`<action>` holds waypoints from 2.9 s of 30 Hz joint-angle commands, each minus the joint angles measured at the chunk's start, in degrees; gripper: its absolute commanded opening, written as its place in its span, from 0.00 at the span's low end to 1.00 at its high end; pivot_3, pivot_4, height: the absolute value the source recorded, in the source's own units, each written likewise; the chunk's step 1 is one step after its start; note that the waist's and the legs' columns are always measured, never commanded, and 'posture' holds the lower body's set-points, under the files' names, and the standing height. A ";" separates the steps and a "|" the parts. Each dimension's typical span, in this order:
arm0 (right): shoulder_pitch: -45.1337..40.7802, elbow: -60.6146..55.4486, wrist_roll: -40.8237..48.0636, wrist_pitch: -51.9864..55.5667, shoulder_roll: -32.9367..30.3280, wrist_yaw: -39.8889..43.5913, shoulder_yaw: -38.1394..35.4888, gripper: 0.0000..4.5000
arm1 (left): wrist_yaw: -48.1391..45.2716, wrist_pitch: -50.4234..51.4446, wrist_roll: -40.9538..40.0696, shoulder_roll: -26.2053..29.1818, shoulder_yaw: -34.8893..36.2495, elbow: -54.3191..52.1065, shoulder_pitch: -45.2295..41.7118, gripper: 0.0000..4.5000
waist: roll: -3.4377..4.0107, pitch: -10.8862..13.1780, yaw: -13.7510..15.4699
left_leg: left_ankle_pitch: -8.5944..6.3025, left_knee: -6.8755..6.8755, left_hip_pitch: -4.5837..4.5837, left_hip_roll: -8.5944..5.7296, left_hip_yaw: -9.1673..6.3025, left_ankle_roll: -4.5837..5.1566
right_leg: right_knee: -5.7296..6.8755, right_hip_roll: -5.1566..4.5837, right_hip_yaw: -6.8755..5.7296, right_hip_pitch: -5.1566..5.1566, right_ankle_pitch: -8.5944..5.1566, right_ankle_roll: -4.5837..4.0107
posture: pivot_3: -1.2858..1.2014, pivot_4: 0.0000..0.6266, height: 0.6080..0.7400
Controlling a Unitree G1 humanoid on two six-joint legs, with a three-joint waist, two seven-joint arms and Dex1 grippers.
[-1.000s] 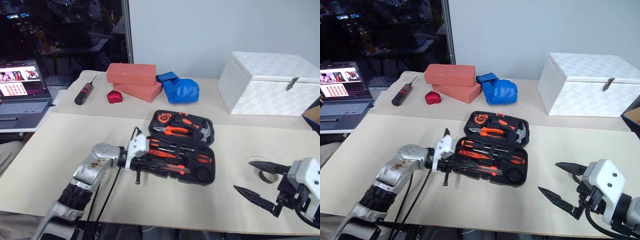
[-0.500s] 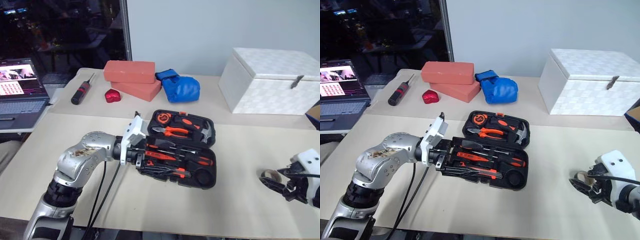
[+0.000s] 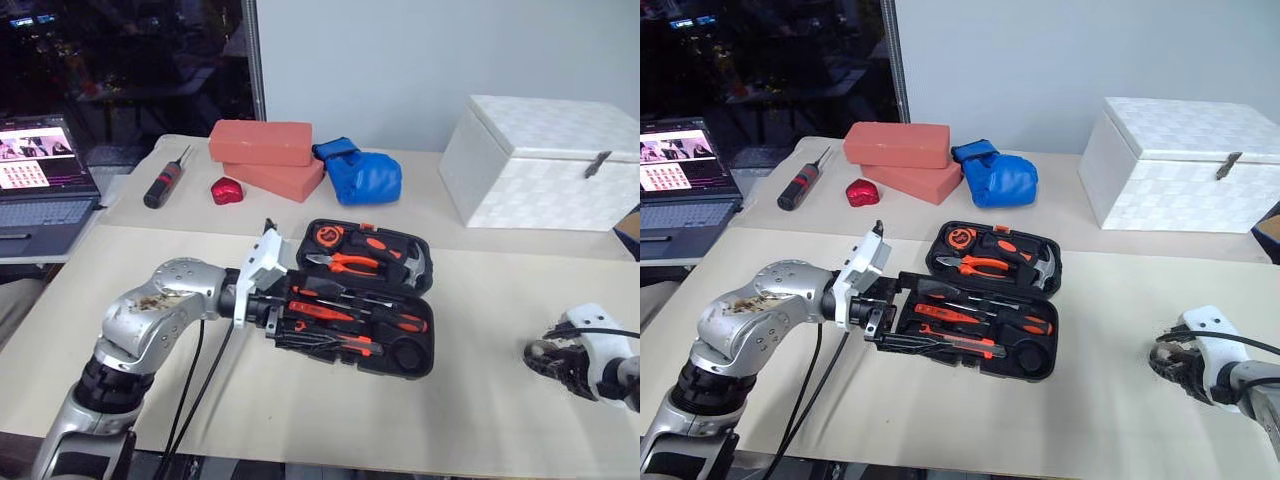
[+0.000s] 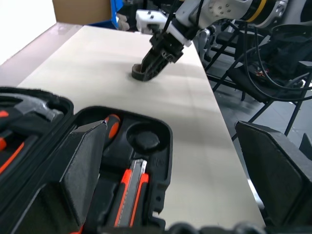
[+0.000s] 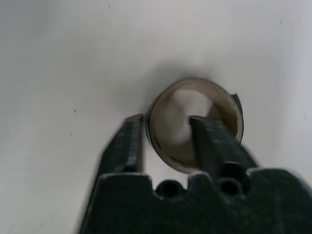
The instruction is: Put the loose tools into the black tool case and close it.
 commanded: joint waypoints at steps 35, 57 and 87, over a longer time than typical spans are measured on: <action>-22.26 -28.32 12.14 11.70 -1.88 1.75 31.24 0.19 | 2.87 -3.70 -5.03 10.75 11.87 -10.18 16.08 1.00 | -0.25 0.18 0.20 | -0.06 0.02 -0.06 0.18 0.15 0.06 | -0.10 -0.04 -0.07 -0.10 -0.01 -0.10 | 0.52 0.24 1.00; -44.85 14.02 5.76 12.35 16.27 -13.63 11.86 0.51 | 46.62 16.79 8.28 -16.50 8.77 40.20 -23.48 1.00 | -0.70 0.52 -0.29 | 0.30 0.40 -0.08 -0.05 -0.01 0.47 | -0.04 0.04 0.00 0.05 0.72 -0.01 | 0.52 0.24 1.00; -61.64 37.59 -5.84 -17.45 25.00 -1.97 18.84 0.06 | 21.58 -11.83 23.21 -20.86 8.25 64.96 -34.05 0.00 | -0.46 0.71 -1.65 | 0.37 -0.44 -1.05 -0.46 -0.22 0.34 | -0.03 -0.18 0.05 -1.00 1.06 0.35 | 0.52 0.24 1.00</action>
